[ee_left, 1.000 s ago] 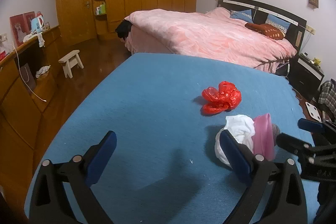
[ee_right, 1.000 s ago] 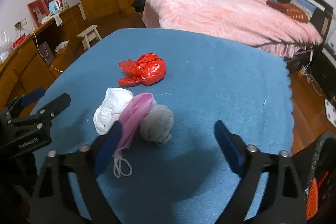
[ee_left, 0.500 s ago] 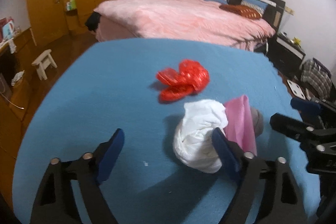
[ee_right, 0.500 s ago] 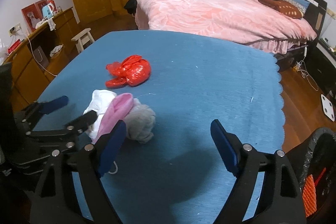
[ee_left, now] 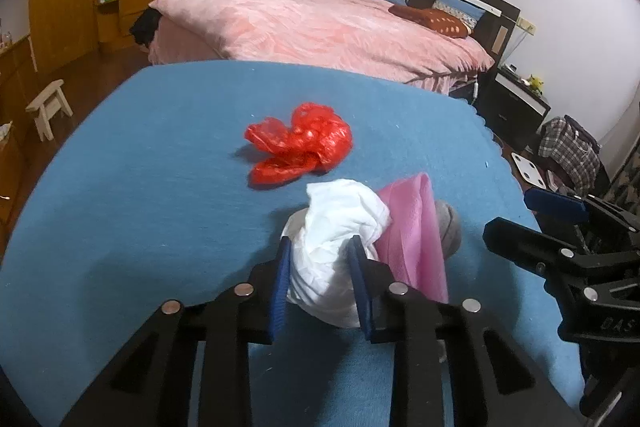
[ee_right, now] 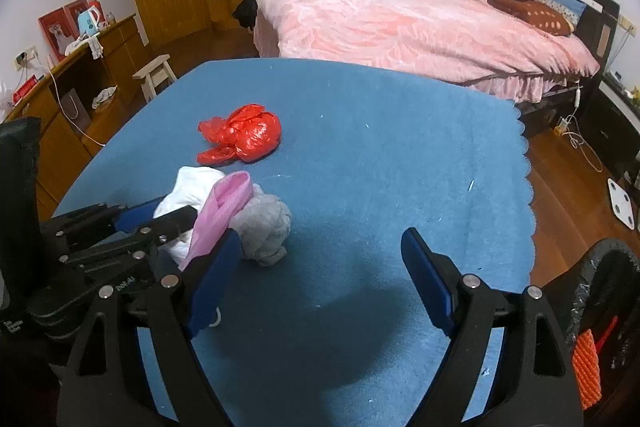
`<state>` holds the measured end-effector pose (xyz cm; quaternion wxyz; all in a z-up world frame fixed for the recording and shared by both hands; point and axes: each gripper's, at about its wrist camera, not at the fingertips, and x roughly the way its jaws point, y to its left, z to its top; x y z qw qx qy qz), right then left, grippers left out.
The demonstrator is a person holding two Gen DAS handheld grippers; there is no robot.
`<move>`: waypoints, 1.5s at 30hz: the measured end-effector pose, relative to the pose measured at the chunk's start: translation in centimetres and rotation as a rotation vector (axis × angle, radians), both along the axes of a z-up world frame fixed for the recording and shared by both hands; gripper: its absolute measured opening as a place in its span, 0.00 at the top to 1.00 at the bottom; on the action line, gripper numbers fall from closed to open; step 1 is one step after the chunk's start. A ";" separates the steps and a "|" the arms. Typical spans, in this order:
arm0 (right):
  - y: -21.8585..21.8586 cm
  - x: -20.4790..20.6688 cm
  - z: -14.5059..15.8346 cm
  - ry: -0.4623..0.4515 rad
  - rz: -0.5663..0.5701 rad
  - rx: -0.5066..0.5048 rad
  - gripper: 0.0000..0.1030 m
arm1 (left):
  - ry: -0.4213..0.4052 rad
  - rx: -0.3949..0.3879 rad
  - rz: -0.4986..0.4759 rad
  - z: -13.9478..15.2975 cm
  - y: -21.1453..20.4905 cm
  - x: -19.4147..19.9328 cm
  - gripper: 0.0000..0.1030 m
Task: Collect trash
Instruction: 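Grasp the pink mask with the right tool while the left tool holds the white cloth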
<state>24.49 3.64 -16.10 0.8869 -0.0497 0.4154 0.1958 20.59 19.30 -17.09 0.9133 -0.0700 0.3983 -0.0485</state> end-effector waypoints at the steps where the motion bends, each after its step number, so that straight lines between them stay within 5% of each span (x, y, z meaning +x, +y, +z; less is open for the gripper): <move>1: 0.0 -0.1 0.1 -0.002 -0.001 0.003 0.22 | -0.010 0.010 0.010 0.3 0.2 -0.3 0.73; 14: 4.5 -1.9 0.4 -0.016 0.069 0.069 0.25 | -0.035 0.117 0.156 1.9 5.5 -4.2 0.73; 23: 7.1 -2.5 -2.1 0.028 0.053 0.039 0.43 | -0.037 0.117 0.194 1.9 7.5 -5.5 0.73; 28: 7.5 -2.5 -2.2 -0.004 0.073 -0.011 0.81 | -0.038 0.103 0.204 1.9 7.7 -5.7 0.73; 31: 7.0 -2.4 -2.0 0.012 0.086 0.000 0.90 | -0.043 0.099 0.205 2.1 7.6 -5.7 0.73; 45: 2.9 -3.6 2.6 -0.051 0.092 0.120 0.96 | -0.080 0.099 0.167 4.2 4.7 -6.1 0.73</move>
